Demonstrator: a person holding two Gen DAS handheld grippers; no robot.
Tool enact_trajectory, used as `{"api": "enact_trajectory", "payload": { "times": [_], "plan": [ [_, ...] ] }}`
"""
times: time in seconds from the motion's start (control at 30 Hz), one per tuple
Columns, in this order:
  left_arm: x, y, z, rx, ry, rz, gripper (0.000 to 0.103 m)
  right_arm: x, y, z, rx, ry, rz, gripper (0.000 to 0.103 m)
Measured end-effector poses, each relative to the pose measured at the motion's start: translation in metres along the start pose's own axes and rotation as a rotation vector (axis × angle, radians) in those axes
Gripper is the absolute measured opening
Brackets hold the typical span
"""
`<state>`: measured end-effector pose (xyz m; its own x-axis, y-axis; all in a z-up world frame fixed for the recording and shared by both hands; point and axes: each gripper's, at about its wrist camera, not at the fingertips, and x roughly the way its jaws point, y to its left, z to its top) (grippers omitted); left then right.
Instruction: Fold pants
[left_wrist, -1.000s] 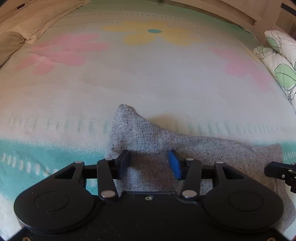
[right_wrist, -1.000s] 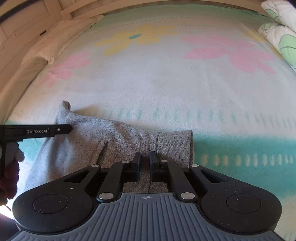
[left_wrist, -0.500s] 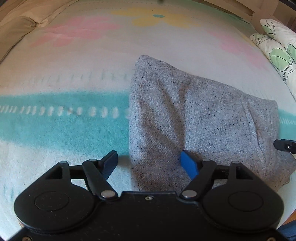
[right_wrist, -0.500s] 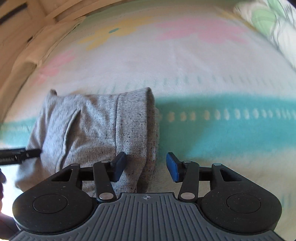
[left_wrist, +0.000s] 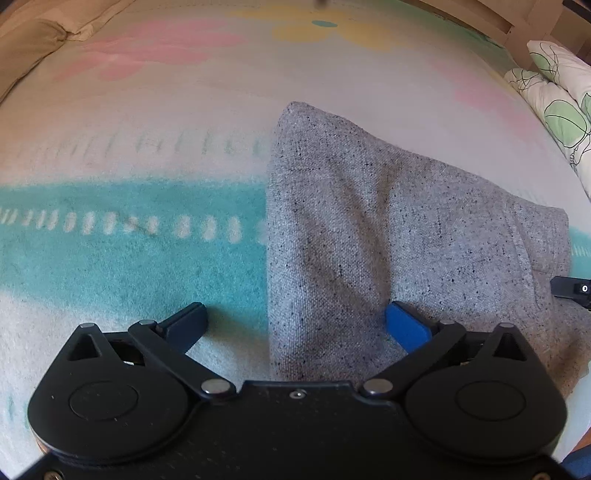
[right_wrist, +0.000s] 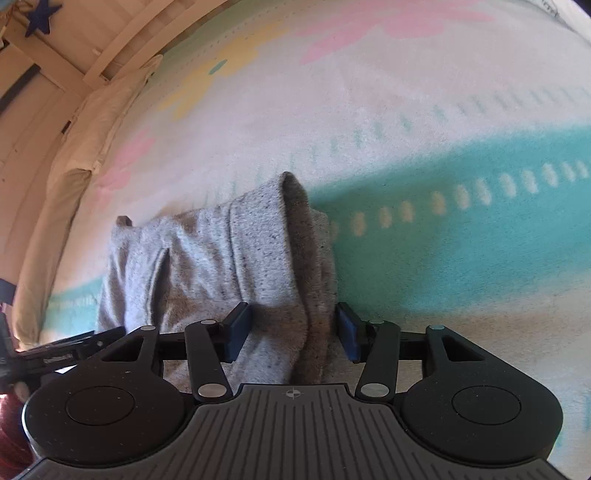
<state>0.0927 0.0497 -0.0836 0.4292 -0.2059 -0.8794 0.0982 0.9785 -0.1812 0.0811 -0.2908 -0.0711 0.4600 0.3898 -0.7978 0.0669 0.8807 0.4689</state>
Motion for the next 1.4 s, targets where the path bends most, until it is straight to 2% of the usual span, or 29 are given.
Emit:
{"api": "enact_trajectory", "payload": {
  "times": [0.17,0.2,0.23,0.3,0.33,0.37,0.53,0.67,0.8,0.93,1.0,1.03,1.13,1.17,1.3,1.33,1.4],
  "plan": [
    [0.005,-0.004,0.012,-0.030,0.013,0.005,0.102,0.002,0.012,-0.003,-0.066,0.004,0.013,0.046],
    [0.005,-0.004,0.013,-0.032,0.014,0.005,0.101,0.001,0.014,-0.004,-0.077,-0.001,0.011,0.042],
    [0.007,-0.007,0.015,-0.028,0.015,0.008,0.099,0.000,0.015,-0.005,-0.084,-0.001,0.021,0.032],
    [0.003,-0.012,0.015,-0.012,-0.006,-0.006,0.084,-0.004,0.018,-0.005,-0.085,-0.011,0.037,0.028],
    [0.000,-0.016,0.015,0.006,-0.014,-0.032,0.064,-0.005,0.021,-0.006,-0.107,-0.017,0.026,0.026],
    [-0.003,-0.020,0.015,0.019,-0.013,-0.046,0.058,-0.007,0.026,-0.008,-0.137,-0.027,0.010,0.026],
    [-0.005,-0.039,0.014,0.070,-0.037,0.022,0.049,-0.011,0.032,-0.012,-0.166,-0.047,-0.027,0.026],
    [-0.011,-0.036,0.014,0.061,-0.043,0.031,0.042,-0.009,0.033,-0.011,-0.167,-0.050,-0.043,0.026],
    [-0.009,-0.037,0.013,0.073,-0.040,0.047,0.042,-0.006,0.038,-0.011,-0.186,-0.050,-0.070,0.026],
    [-0.001,-0.047,0.010,0.091,-0.048,0.080,0.058,-0.004,0.038,-0.011,-0.173,-0.048,-0.071,0.027],
    [0.002,-0.051,0.008,0.104,-0.063,0.104,0.061,-0.004,0.036,-0.010,-0.165,-0.047,-0.066,0.027],
    [0.002,-0.051,0.007,0.113,-0.069,0.121,0.065,-0.004,0.035,-0.010,-0.160,-0.047,-0.064,0.027],
    [0.004,-0.053,0.008,0.121,-0.069,0.202,0.088,-0.004,0.034,-0.010,-0.153,-0.046,-0.061,0.028],
    [0.005,-0.051,0.009,0.112,-0.063,0.200,0.089,-0.004,0.033,-0.010,-0.150,-0.046,-0.062,0.028],
    [0.008,-0.032,0.016,0.002,-0.012,0.116,0.085,-0.002,0.031,-0.009,-0.130,-0.040,-0.065,0.038],
    [0.008,-0.027,0.018,-0.024,-0.003,0.072,0.076,-0.001,0.029,-0.009,-0.113,-0.039,-0.067,0.043],
    [0.006,-0.022,0.021,-0.041,0.001,0.002,0.061,0.002,0.021,-0.009,-0.058,-0.033,-0.045,0.045]
  ]
}}
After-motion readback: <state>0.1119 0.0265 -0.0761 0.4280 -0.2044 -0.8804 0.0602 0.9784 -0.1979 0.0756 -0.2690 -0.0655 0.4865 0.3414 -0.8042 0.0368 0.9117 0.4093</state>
